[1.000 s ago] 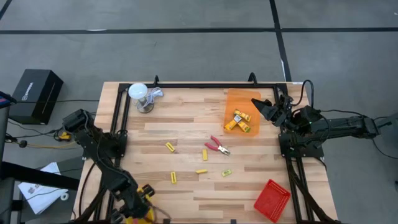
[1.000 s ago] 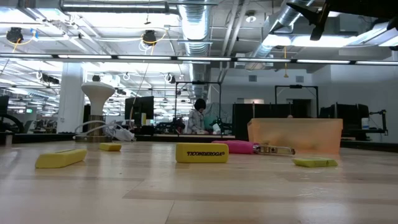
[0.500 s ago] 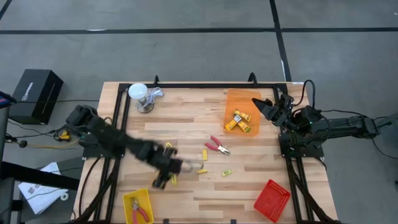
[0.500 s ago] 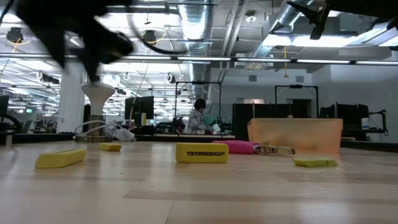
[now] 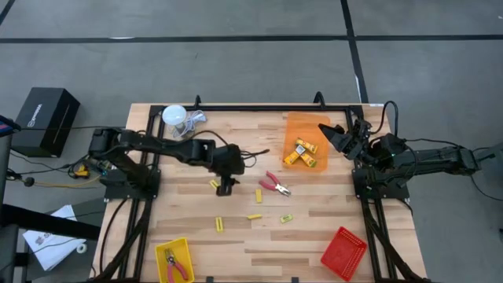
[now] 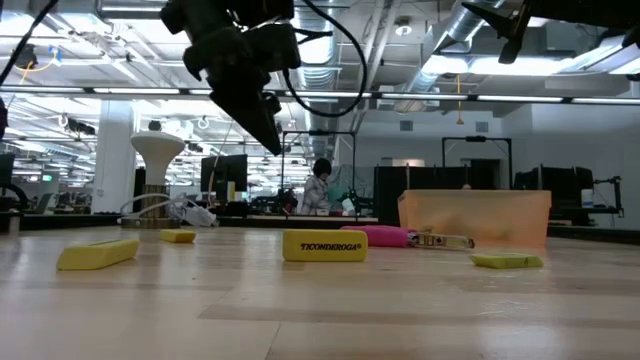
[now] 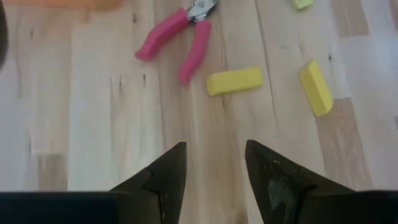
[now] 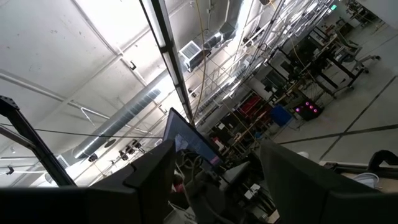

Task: Pick & Place School Supplies
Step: Put the pink pliers into the yellow bin

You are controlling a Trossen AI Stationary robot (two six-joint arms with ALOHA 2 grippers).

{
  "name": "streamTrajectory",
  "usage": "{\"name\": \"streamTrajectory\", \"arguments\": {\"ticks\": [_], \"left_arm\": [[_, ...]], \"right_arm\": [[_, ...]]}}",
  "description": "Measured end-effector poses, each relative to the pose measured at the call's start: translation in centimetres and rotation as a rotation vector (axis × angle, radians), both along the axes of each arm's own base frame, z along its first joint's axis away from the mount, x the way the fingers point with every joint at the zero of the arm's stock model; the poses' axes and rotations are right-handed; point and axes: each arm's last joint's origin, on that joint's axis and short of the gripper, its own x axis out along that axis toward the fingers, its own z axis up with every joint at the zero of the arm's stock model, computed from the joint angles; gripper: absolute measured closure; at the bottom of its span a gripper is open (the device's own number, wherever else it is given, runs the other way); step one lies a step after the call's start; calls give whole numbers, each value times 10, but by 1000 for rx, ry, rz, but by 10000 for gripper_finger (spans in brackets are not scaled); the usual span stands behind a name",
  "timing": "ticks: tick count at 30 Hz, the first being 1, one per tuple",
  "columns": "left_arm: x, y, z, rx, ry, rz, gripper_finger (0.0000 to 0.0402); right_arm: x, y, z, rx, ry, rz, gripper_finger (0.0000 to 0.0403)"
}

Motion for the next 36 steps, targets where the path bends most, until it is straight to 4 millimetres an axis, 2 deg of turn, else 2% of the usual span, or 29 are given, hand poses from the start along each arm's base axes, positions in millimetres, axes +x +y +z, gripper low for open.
{"name": "streamTrajectory", "arguments": {"ticks": [2, 9, 13, 23, 27, 32, 36], "left_arm": [[9, 0, -6, 5, 23, -22, 244], [61, 1, -30, 16, 82, -91, 244], [79, 6, -31, 52, 65, -134, 244], [87, 22, -35, 70, 58, -141, 244], [91, 20, -42, 66, 59, -150, 244], [95, 12, -63, 59, 115, -174, 244], [97, 9, -69, 61, 118, -179, 244]], "right_arm": [[0, 0, 0, 0, 0, 0, 178], [0, 0, 0, 0, -2, 0, 178], [0, 1, 0, 0, -2, 4, 178], [0, 1, 0, -16, 10, 0, 178], [0, 1, 0, -18, 11, -2, 178], [0, 1, 0, -18, 11, -2, 178], [0, 1, 0, -17, 11, -2, 178]]}}
